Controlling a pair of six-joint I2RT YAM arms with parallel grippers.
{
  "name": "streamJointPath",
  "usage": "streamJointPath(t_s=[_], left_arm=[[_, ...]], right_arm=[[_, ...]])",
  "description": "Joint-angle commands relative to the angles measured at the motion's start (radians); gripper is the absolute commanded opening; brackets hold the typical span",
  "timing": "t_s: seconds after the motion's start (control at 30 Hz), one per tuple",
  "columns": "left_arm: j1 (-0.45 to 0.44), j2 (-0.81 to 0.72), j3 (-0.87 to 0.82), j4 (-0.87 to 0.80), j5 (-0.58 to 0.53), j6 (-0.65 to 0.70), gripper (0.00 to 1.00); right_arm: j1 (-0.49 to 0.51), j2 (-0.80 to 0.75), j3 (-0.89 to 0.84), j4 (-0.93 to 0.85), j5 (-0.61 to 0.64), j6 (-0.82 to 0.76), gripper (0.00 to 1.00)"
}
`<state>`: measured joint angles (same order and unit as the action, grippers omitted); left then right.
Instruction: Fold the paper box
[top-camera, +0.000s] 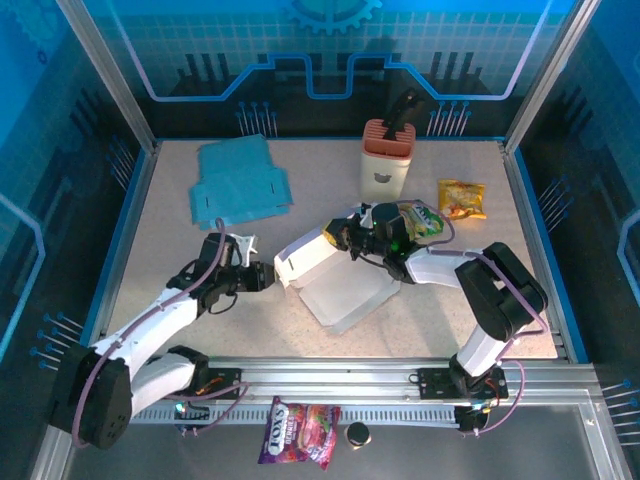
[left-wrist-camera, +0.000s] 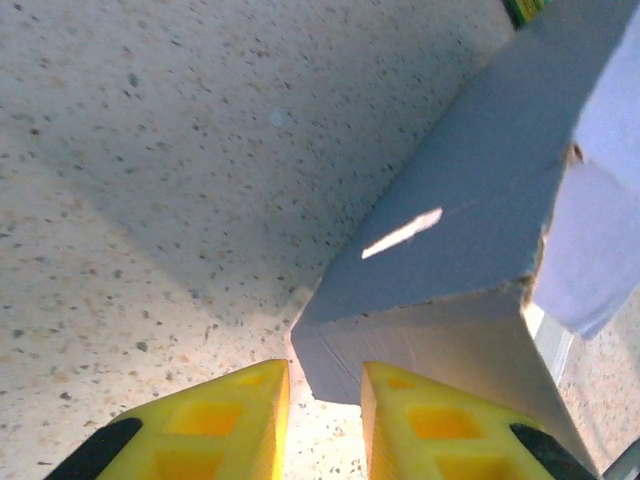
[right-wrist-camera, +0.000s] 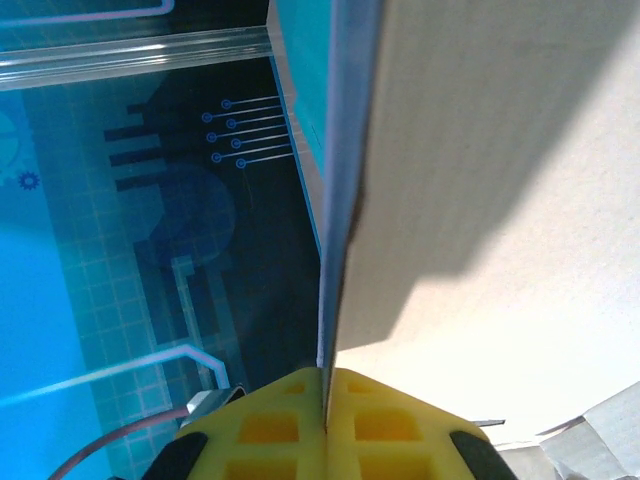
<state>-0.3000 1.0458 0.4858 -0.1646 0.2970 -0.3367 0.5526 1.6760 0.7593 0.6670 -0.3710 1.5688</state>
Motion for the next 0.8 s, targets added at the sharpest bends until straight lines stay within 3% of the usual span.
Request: streamJointPath(t_s=[0.0,0.37,0.77], left_arm=[[-0.016,-0.014,-0.009,0.079,-0.014,0.04,0.27],[-0.085,0.042,0.004,0.135,-0.058,0.085,0.28],[-0.129,0.077,0.006,0.182,-0.07,0.123,0.23]], right_arm=[[-0.011,0.02,0.025,-0.003,-0.032,-0.026,0.0],[-0.007,0.022,0.026,0.01,-0.044,-0.015,0.0],[-0.004,0.03,0.021,0.041,-0.039,0.005,0.0]])
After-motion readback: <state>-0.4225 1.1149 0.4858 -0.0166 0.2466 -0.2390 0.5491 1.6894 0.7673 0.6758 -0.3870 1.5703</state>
